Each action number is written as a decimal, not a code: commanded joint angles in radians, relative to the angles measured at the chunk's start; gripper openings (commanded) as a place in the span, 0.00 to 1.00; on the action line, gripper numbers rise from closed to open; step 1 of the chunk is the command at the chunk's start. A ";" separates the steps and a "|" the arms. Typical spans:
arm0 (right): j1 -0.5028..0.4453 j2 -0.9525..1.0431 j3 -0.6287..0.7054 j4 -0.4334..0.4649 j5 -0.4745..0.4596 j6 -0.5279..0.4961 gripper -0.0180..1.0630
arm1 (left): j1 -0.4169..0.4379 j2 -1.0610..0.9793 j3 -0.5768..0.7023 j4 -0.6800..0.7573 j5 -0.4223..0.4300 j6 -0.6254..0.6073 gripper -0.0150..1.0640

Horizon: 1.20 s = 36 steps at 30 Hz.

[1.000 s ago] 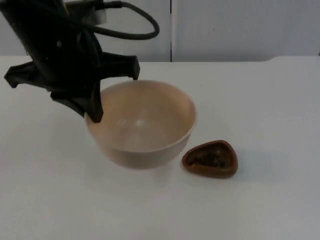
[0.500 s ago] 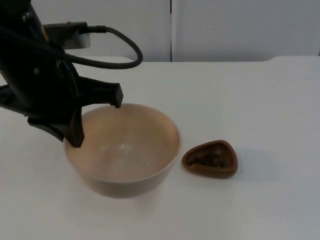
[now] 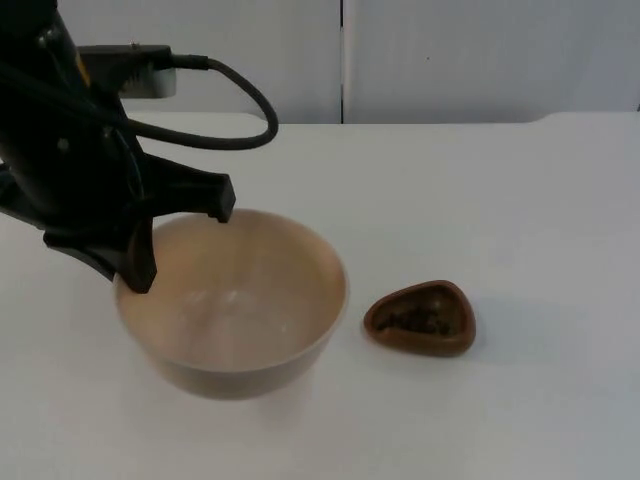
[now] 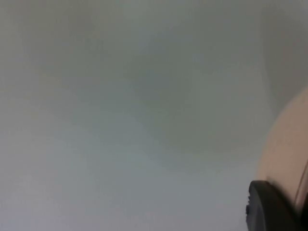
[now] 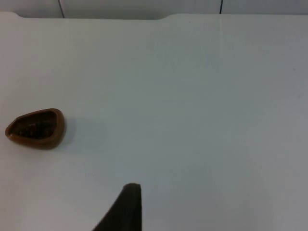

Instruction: Pick up the bowl with the left hand and pour the coffee beans from the cup into the bowl with the right hand.

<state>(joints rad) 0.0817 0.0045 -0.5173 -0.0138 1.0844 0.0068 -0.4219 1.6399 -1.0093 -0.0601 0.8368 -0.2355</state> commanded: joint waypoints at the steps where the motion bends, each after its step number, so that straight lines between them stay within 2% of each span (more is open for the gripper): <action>1: -0.008 -0.005 0.001 0.020 -0.006 -0.001 0.99 | 0.004 -0.015 0.000 0.004 -0.014 0.004 0.01; 14: -0.008 0.011 -0.014 0.050 -0.009 0.003 0.99 | 0.004 -0.015 0.000 0.004 -0.014 -0.009 0.01; 16: -0.008 0.086 -0.048 0.074 -0.019 0.005 0.99 | 0.004 -0.015 0.000 0.004 -0.014 -0.016 0.01; 24: -0.008 0.351 -0.165 0.077 -0.056 0.005 0.99 | 0.004 -0.015 0.000 0.054 -0.016 -0.069 0.01; 27: -0.008 0.528 -0.238 0.086 -0.070 -0.012 0.99 | 0.004 -0.015 0.000 0.060 -0.014 -0.069 0.01; 33: -0.008 0.760 -0.349 0.179 -0.095 -0.094 0.99 | 0.004 -0.015 0.000 0.060 -0.014 -0.069 0.01; 36: -0.005 0.852 -0.403 0.209 -0.086 -0.104 0.99 | 0.004 -0.015 0.000 0.060 -0.014 -0.069 0.01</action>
<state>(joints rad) 0.0817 0.8157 -0.8955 0.1714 1.0060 -0.0766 -0.4219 1.6392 -1.0093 0.0000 0.8246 -0.2956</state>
